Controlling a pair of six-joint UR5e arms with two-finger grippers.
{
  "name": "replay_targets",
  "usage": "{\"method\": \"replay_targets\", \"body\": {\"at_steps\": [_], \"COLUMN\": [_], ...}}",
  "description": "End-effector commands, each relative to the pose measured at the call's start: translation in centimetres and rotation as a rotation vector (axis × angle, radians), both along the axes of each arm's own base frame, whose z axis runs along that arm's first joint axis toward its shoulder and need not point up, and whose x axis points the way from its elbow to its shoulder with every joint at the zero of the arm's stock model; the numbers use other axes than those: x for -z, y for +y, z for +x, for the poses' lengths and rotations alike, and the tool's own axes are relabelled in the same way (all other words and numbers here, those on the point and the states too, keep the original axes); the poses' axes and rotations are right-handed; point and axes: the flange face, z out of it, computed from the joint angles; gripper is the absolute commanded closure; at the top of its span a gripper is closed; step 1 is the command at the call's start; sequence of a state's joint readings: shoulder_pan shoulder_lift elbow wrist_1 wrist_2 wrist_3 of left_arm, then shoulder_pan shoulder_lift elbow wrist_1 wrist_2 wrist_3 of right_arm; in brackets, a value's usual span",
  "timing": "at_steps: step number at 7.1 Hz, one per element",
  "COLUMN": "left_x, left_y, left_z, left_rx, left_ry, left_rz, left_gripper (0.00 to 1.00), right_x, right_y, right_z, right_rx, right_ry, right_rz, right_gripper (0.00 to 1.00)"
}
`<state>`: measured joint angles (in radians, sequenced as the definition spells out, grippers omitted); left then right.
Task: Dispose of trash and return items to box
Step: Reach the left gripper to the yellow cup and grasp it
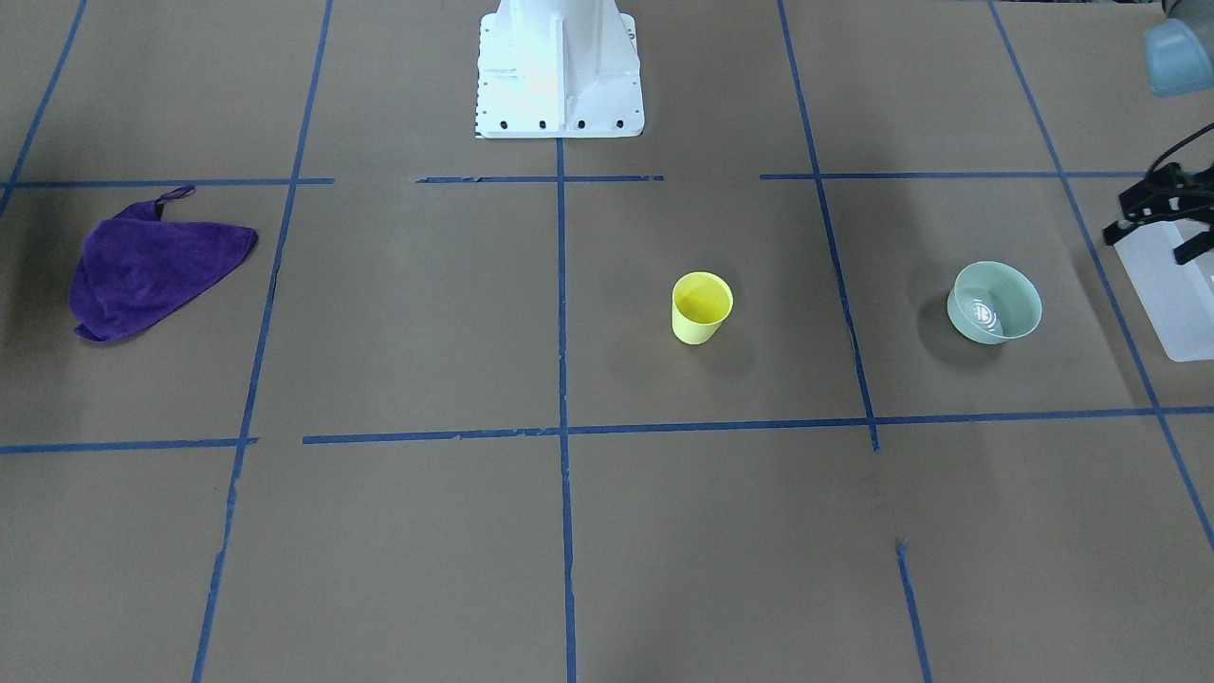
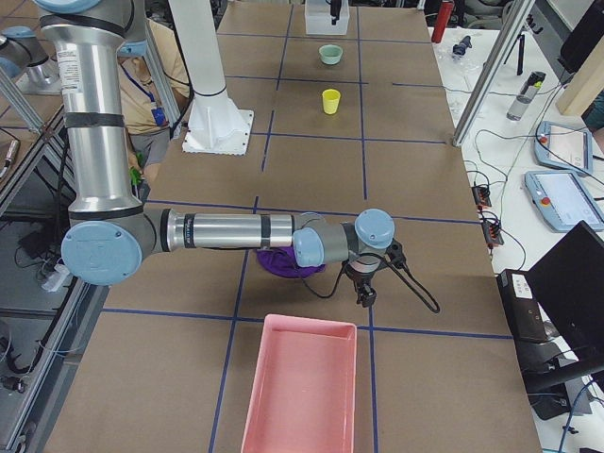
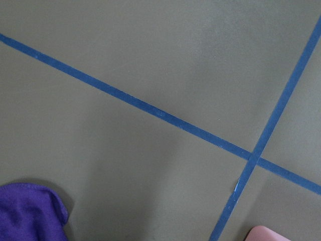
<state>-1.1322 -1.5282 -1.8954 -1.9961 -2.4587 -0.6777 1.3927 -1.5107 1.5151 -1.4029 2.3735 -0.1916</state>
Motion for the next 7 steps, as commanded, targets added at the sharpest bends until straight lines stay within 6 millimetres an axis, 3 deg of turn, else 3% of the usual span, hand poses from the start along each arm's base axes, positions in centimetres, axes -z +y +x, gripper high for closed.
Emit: {"method": "replay_targets", "body": {"at_steps": [1,2,3,5,6,7], "left_x": [8.4,9.5,9.5,16.4,17.6,17.7], "left_y": [3.6,4.8,5.5,2.4,1.5,1.5], "left_z": [12.4,16.8,18.7,27.6,29.2,29.2], "left_rx": [0.092,0.134,0.148,0.24,0.261,0.261], "left_ry": [0.075,0.063,0.027,-0.176,-0.201,-0.198], "left_rz": [-0.217,-0.291,-0.296,-0.294,-0.275,-0.269], "left_gripper": [0.0,0.0,0.0,0.0,0.0,0.0], "right_x": [0.1,0.2,0.1,0.1,0.1,-0.2], "right_y": [-0.1,-0.1,-0.1,-0.1,-0.1,-0.1], "right_z": [-0.2,-0.2,-0.2,-0.5,-0.6,-0.8], "right_rx": [0.002,0.003,0.003,0.008,0.01,0.014], "right_ry": [-0.004,-0.006,-0.005,-0.01,-0.008,-0.008], "right_rz": [0.006,0.007,0.005,0.02,0.02,0.019], "right_gripper": [0.0,0.0,0.0,0.0,0.0,0.0]}}
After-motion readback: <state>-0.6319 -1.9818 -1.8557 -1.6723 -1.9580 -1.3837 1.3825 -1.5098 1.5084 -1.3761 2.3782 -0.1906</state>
